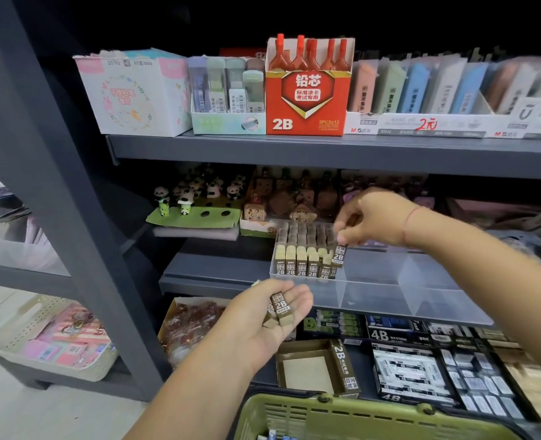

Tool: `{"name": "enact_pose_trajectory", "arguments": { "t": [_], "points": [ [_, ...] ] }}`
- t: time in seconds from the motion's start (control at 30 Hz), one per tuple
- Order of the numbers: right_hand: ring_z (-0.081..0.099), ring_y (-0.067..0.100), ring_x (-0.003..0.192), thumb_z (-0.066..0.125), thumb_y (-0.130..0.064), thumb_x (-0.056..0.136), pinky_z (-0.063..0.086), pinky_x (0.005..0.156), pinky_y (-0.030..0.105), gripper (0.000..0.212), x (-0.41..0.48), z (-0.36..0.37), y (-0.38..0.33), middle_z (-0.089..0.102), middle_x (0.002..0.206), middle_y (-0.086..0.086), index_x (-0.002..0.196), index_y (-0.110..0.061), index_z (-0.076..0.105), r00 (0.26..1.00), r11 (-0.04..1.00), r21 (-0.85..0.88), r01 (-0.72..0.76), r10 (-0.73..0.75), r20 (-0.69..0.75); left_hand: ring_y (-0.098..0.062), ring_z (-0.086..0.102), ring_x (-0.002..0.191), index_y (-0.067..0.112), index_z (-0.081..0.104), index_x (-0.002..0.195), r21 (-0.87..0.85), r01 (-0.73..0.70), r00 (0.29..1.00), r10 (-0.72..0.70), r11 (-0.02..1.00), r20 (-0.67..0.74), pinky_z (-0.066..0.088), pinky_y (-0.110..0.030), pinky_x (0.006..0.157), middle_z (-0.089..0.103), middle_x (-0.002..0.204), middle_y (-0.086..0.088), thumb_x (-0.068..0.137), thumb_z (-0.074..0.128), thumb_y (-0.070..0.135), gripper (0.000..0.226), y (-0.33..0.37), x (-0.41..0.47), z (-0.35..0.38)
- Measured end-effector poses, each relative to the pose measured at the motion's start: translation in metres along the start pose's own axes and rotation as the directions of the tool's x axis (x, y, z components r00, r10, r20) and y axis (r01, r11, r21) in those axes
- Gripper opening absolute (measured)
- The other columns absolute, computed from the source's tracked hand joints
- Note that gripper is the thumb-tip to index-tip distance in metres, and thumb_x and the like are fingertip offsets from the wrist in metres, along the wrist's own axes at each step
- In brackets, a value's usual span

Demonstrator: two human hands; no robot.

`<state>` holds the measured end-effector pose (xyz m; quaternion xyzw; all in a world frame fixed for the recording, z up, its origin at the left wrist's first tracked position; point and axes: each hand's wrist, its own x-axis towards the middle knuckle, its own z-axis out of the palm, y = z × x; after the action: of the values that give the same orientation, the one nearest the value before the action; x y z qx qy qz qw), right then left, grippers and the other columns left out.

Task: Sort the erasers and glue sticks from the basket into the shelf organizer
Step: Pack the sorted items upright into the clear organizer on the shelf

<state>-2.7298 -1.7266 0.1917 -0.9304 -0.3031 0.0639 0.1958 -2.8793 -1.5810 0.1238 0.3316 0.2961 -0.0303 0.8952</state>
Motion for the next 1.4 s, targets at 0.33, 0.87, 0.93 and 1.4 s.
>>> {"name": "enact_pose_trajectory", "arguments": {
  "t": [0.33, 0.87, 0.93, 1.4],
  "points": [
    [0.064, 0.022, 0.086, 0.071, -0.015, 0.081, 0.044, 0.068, 0.024, 0.011, 0.013, 0.025, -0.024, 0.071, 0.093, 0.006, 0.09, -0.009, 0.073, 0.998, 0.937, -0.343, 0.065, -0.061, 0.024, -0.034, 0.067, 0.082, -0.014, 0.056, 0.106, -0.01, 0.047, 0.998, -0.047, 0.999, 0.035, 0.058, -0.044, 0.065, 0.067, 0.098, -0.03, 0.096, 0.048, -0.005, 0.016, 0.001, 0.002, -0.001],
    [0.065, 0.029, 0.093, 0.066, -0.014, 0.08, 0.054, 0.078, 0.033, 0.015, 0.009, 0.054, -0.011, 0.071, 0.097, 0.008, 0.094, -0.012, 0.071, 0.999, 0.881, -0.471, -0.034, 0.026, -0.023, -0.035, 0.068, 0.084, -0.012, 0.052, 0.118, -0.009, 0.039, 0.998, -0.039, 0.999, 0.046, 0.057, -0.042, 0.068, 0.067, 0.101, -0.03, 0.094, 0.05, -0.006, 0.025, 0.002, -0.001, -0.002],
    [0.064, 0.027, 0.094, 0.067, -0.013, 0.08, 0.054, 0.078, 0.033, 0.016, 0.007, 0.052, -0.012, 0.071, 0.096, 0.006, 0.095, -0.013, 0.072, 1.0, 0.885, -0.466, -0.01, 0.003, -0.016, -0.035, 0.068, 0.083, -0.012, 0.052, 0.119, -0.016, 0.04, 0.998, -0.039, 0.999, 0.049, 0.057, -0.041, 0.068, 0.068, 0.101, -0.03, 0.094, 0.05, -0.006, 0.026, 0.003, -0.001, -0.003],
    [0.059, 0.019, 0.101, 0.066, -0.021, 0.085, 0.042, 0.08, 0.025, 0.023, 0.011, 0.045, -0.003, 0.067, 0.104, -0.003, 0.107, -0.026, 0.068, 0.985, 0.859, -0.483, 0.172, -0.153, 0.079, -0.036, 0.068, 0.085, -0.011, 0.053, 0.118, -0.001, 0.036, 0.999, -0.036, 0.999, 0.039, 0.054, -0.041, 0.067, 0.067, 0.102, -0.031, 0.095, 0.05, -0.006, 0.024, 0.001, -0.002, -0.001]
  ]
}}
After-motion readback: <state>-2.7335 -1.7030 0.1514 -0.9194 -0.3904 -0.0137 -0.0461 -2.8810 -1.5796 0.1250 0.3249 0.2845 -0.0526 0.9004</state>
